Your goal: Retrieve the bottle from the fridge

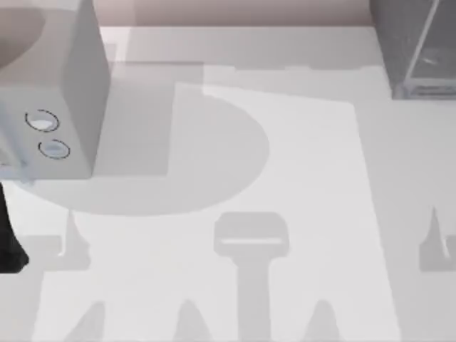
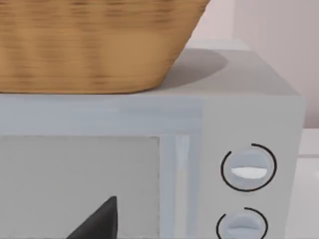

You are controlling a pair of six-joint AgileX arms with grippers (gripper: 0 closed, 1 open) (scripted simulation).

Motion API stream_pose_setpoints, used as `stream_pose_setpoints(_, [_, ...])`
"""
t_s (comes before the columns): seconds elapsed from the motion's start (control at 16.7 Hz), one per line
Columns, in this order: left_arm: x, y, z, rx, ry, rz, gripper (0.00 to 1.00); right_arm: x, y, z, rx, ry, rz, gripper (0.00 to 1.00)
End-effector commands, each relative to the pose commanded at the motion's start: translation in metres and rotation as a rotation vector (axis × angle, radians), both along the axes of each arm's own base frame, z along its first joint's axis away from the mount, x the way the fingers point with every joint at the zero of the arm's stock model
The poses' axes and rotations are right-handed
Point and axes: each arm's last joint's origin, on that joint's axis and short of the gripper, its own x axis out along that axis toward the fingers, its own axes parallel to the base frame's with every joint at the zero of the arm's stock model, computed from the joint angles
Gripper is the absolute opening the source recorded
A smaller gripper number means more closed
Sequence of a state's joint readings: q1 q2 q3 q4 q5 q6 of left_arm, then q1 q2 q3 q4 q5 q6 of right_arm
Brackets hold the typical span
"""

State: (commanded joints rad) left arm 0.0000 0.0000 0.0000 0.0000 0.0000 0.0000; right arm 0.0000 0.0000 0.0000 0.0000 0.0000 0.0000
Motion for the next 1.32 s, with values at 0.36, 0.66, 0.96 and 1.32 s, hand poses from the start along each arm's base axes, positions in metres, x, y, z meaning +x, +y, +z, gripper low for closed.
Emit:
stream_pose_setpoints(0.36, [0.0,0.0,0.0,0.0,0.0,0.0,1.0,0.006,-0.003,0.007,-0.004,-0.016,0.0,1.0])
stream_pose_setpoints(0.66, [0.0,0.0,0.0,0.0,0.0,0.0,1.0,0.03,-0.016,0.02,-0.016,-0.037,-0.005,1.0])
stream_pose_setpoints(0.96, [0.0,0.0,0.0,0.0,0.0,0.0,1.0,0.067,-0.042,0.007,-0.007,0.007,-0.007,1.0])
stream_pose_setpoints(1.32, [0.0,0.0,0.0,0.0,0.0,0.0,1.0,0.092,-0.078,-0.025,0.008,0.024,-0.003,1.0])
